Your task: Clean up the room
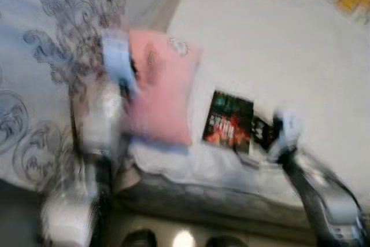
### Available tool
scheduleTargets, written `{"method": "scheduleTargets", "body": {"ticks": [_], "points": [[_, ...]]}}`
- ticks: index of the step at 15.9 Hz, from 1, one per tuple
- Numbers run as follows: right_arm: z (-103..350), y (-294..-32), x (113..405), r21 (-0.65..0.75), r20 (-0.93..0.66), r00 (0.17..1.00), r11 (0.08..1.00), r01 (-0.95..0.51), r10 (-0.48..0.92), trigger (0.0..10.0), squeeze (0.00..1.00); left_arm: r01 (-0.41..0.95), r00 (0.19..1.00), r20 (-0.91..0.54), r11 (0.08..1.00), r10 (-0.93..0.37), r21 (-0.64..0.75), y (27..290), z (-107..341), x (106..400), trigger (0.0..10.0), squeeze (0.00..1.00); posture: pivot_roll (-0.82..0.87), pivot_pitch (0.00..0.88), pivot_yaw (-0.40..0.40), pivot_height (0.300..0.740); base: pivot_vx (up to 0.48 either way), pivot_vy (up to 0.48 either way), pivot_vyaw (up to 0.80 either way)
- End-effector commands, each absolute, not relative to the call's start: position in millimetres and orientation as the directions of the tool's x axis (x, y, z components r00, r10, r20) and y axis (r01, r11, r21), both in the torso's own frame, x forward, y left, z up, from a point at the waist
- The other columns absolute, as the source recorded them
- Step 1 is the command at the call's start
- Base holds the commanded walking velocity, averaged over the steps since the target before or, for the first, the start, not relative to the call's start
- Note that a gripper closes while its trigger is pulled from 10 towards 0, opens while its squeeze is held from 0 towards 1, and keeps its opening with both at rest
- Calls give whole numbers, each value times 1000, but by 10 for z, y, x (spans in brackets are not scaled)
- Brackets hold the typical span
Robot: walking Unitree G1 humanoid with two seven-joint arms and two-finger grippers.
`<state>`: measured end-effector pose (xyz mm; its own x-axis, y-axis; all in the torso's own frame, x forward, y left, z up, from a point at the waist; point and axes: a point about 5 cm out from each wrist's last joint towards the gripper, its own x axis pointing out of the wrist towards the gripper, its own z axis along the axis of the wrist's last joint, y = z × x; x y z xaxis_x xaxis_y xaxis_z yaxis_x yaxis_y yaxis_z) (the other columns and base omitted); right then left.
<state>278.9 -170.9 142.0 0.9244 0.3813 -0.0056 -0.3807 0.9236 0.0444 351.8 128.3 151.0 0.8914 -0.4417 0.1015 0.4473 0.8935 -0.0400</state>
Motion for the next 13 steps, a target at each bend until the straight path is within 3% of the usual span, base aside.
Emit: {"method": "scheduleTargets", "body": {"ticks": [1,4,7,8,10,13], "points": [[1397,-1684,2778,32,1,924,923,-383,383,10000,0,522,838,171,853,-518,20,1267,1821,3617,10000,0,-43,0,-12,740,0,0,0],[1403,-1705,2774,12,-4,912,912,-410,411,10000,0,562,817,123,825,-564,54,1235,1778,3666,10000,0,-55,0,8,740,0,0,0],[1372,-1743,2785,12,20,927,927,-374,374,10000,0,546,835,69,837,-546,17,1321,1694,3373,10000,0,-58,0,21,740,0,0,0],[1284,-1758,2737,18,1,939,939,-345,345,10000,0,430,903,-3,903,-430,-13,1515,1424,3231,10000,0,-59,0,30,740,0,0,0],[1168,-1743,2650,13,-27,948,949,-316,316,10000,0,298,950,-81,953,-302,-51,1716,1121,2961,10000,0,-58,0,21,740,0,0,0],[1137,-1722,2583,45,-19,958,957,-285,286,10000,0,259,957,-119,963,-266,-69,1694,1010,2661,10000,0,-44,0,-6,740,0,0,0]]}}
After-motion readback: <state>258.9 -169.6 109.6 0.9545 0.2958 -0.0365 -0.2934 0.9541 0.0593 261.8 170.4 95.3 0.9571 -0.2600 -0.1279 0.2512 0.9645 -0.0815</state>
